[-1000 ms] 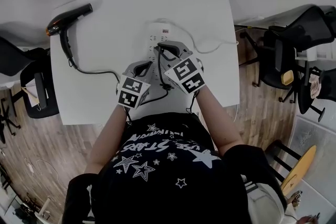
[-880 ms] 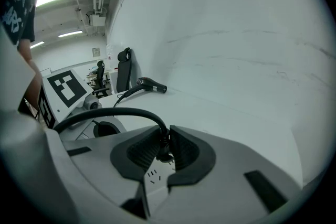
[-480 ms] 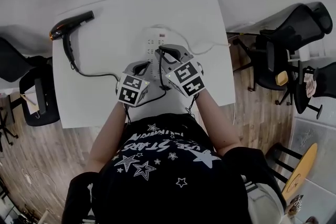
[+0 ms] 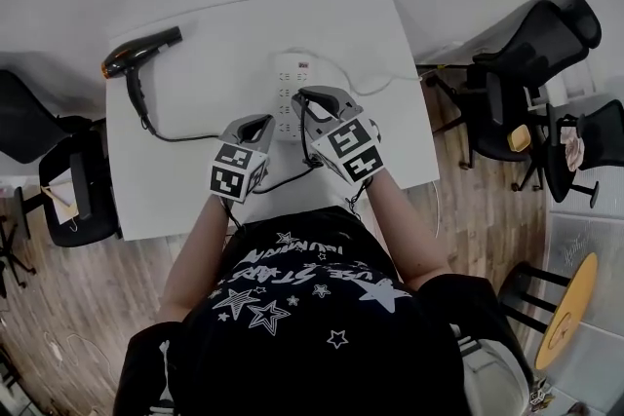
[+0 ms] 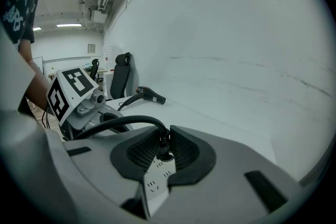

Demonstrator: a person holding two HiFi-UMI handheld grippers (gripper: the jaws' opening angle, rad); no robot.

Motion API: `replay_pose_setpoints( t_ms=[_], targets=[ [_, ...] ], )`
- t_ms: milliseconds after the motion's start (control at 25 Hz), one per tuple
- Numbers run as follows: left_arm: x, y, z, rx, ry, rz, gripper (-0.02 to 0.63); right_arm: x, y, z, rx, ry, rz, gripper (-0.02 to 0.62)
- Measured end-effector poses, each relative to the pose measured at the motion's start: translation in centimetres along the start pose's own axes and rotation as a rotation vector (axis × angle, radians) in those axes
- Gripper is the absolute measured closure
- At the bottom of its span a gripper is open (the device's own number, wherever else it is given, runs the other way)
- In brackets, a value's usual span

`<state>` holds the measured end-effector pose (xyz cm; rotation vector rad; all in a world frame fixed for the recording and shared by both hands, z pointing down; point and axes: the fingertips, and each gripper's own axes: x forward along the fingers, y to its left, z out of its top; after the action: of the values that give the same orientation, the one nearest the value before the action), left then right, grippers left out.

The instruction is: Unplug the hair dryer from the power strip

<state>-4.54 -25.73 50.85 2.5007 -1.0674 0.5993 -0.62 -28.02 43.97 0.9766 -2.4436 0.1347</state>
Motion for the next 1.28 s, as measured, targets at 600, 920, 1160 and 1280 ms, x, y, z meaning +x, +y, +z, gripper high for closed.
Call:
replay_pose_setpoints(
  t_ms=[600, 920, 1160, 1280],
  targets=[
    [-8.0, -2.5, -2.0, -0.02, -0.07, -0.084, 0.6, -4.5, 5.8, 0.3, 0.067, -0.066, -0.153, 0.529],
    [-11.3, -3.1, -3.5, -0.041, -0.093, -0.11, 0.6, -6.8, 8.5, -0.4, 0.098, -0.088, -0.234, 0.528],
    [-12.7, -3.3, -3.5, -0.057, -0.126, -0.096, 0.6, -7.5, 9.1, -0.3, 0.092, -0.107, -0.243, 0.526],
    [-12.9, -3.6, -3.2, -0.069, -0.142, -0.081, 0.6, -7.8, 9.1, 0.2, 0.079, -0.123, -0.231, 0.526]
  ],
)
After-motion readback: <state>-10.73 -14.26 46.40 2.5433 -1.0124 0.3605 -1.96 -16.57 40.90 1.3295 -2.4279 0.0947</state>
